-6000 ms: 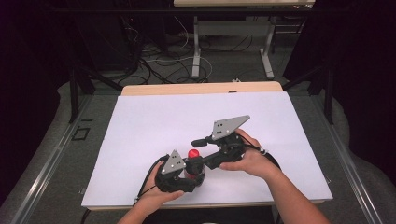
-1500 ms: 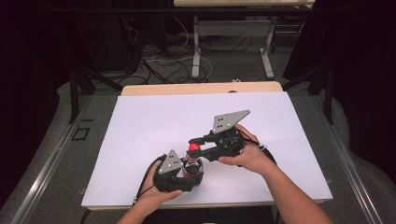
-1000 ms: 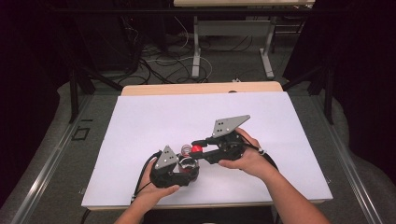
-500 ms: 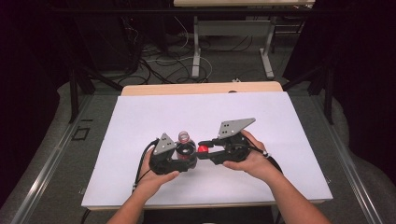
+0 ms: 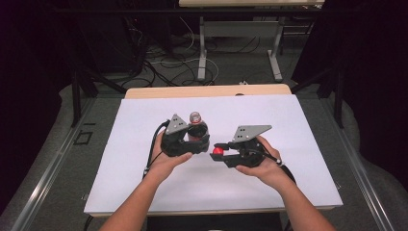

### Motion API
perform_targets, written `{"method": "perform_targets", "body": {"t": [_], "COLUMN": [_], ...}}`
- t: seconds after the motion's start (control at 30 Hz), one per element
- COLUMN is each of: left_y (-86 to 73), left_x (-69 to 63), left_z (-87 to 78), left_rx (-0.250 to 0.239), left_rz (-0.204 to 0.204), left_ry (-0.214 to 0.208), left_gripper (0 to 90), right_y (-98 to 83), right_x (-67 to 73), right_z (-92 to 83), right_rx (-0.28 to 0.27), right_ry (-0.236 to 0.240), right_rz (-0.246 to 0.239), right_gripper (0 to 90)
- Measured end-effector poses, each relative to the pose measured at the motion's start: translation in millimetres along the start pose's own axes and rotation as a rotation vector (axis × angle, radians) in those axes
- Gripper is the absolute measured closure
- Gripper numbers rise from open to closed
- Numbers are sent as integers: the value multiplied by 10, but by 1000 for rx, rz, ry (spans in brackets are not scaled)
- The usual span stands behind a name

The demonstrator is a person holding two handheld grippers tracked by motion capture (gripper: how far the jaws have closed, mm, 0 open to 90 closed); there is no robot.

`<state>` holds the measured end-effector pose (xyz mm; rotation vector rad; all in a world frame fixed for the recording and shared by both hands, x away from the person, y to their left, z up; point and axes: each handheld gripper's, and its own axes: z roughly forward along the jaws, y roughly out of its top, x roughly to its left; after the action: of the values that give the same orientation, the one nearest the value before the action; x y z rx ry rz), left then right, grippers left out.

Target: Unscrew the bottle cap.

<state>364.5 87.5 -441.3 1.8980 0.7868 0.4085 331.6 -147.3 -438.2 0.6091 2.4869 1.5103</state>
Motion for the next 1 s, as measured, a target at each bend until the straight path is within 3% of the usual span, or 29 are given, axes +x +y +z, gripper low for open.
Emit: {"method": "perform_targets", "body": {"t": [0.23,0.47,0.8,1.0], "left_y": [157,196,160,68], "left_x": [74,220,434,473], "left_z": [227,460,815,1029], "left_rx": [0,3,5,19], "left_rz": [-13,-42,-85,-73], "left_ry": [18,50,92,112], "left_gripper": [299,299,299,299], "right_y": [-132,-208,-297,-353], "right_x": [-45,-90,-93,-100], "right_z": [-42,-16,35,61], "right_rx": [-23,-17,5,15], "right_ry": [-16,-33,-28,-26], "right_rz": [36,37,50,61], "right_gripper": [610,610,610,610]}}
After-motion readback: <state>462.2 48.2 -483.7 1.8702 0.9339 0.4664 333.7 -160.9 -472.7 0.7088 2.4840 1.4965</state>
